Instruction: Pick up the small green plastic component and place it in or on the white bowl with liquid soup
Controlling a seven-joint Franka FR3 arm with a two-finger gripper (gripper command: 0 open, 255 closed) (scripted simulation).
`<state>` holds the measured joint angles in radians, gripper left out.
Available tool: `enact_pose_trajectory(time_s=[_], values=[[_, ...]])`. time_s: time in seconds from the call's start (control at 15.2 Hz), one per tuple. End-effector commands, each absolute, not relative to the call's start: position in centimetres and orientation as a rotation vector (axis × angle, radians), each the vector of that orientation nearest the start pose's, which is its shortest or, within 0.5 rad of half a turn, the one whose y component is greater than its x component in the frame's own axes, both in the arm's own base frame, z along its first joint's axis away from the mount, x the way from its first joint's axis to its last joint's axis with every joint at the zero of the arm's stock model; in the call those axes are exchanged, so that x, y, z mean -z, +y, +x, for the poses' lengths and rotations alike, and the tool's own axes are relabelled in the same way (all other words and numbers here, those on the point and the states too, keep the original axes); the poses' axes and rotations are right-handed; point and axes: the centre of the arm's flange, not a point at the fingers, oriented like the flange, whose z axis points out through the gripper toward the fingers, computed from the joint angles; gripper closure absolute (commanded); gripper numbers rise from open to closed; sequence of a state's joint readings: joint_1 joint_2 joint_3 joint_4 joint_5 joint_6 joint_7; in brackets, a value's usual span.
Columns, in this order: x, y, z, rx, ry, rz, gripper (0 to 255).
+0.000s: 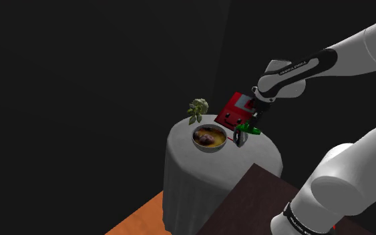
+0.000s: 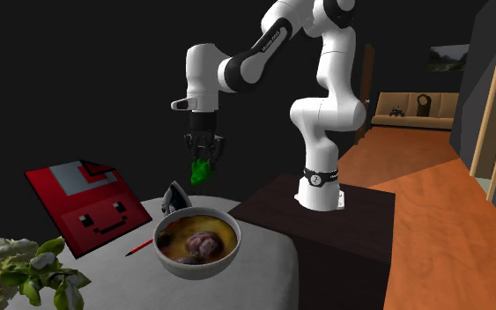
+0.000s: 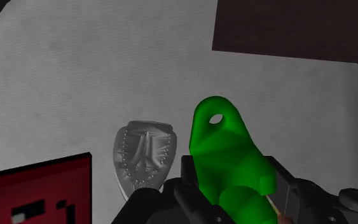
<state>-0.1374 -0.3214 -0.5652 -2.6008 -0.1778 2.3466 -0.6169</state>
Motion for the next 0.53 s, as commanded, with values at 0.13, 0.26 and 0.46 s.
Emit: enact_pose_trajectory(time_s=[0.13,0.26,0.46], values=[[-35.4,-24.0,36.6,0.077,-0.092,-3.124,255],[-35.4,-22.6,38.8,0.077,-0.092,-3.124,255],[-35.4,-20.4,42.1,0.077,-0.092,-3.124,255]])
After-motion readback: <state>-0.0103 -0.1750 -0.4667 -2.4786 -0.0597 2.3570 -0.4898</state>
